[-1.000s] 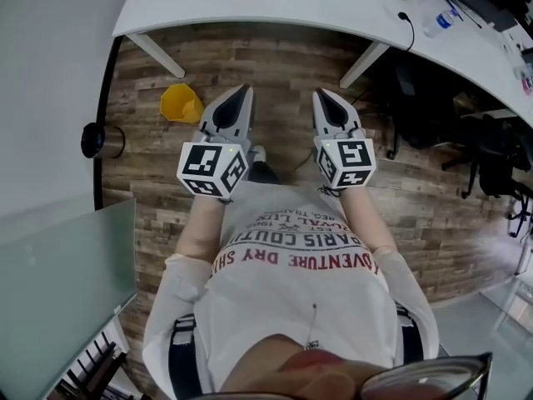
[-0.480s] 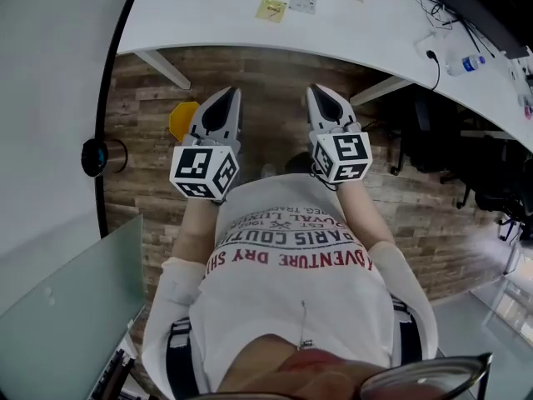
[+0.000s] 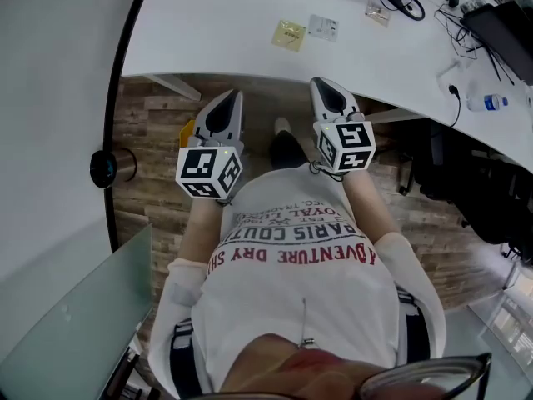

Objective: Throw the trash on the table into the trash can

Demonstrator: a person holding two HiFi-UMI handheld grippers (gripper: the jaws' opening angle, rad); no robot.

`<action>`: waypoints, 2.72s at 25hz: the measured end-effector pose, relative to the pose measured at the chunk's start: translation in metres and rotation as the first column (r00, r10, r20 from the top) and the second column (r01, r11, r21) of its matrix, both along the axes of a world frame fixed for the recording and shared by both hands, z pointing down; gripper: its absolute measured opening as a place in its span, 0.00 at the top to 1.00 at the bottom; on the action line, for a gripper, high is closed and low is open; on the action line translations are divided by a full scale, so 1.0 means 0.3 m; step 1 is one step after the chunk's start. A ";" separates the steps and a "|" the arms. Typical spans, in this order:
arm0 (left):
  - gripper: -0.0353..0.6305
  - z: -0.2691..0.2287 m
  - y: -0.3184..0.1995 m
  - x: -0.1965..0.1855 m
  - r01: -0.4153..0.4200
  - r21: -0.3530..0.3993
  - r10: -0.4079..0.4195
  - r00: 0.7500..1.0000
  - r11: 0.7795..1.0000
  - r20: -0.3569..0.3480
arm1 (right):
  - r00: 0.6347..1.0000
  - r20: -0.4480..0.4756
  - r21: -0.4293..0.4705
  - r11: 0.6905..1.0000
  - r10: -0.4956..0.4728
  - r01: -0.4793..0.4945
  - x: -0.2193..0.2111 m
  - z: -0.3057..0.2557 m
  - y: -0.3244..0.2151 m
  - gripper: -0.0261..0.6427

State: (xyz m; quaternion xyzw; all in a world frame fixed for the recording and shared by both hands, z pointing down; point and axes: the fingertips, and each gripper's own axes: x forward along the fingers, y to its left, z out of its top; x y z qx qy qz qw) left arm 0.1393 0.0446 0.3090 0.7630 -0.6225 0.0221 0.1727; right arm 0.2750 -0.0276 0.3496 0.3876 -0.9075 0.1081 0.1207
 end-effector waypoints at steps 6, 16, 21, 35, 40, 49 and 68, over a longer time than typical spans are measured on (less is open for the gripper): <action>0.91 0.085 -0.380 -0.090 -0.017 -0.074 0.019 1.000 0.997 0.023 | 0.998 -0.048 -0.069 0.997 -0.031 0.028 -0.110 0.108 -0.364 0.92; 0.91 0.246 -0.800 -0.132 -0.064 -0.187 0.065 0.998 0.980 0.001 | 0.988 -0.150 -0.222 0.975 -0.047 0.013 -0.186 0.337 -0.719 0.92; 0.91 0.319 -0.910 -0.126 -0.141 -0.243 0.146 0.989 0.960 0.001 | 0.970 -0.219 -0.322 0.946 -0.103 0.028 -0.243 0.460 -0.763 0.83; 0.91 0.561 -0.941 -0.119 -0.239 -0.383 0.241 0.970 0.892 -0.043 | 0.872 -0.424 -0.485 0.874 -0.244 0.009 -0.301 0.789 -0.771 0.66; 0.91 0.576 -0.913 -0.121 -0.232 -0.390 0.229 0.972 0.891 -0.055 | 0.867 -0.426 -0.477 0.879 -0.259 0.028 -0.298 0.791 -0.772 0.86; 0.91 0.561 -0.880 -0.101 -0.197 -0.384 0.192 0.980 0.902 -0.052 | 0.835 -0.455 -0.429 0.898 -0.308 0.097 -0.306 0.767 -0.758 0.92; 0.91 0.451 -0.288 -0.637 0.479 -0.304 -0.485 0.873 0.824 0.061 | 0.639 -0.186 -0.330 0.661 -0.746 0.675 -0.952 0.439 -0.344 0.92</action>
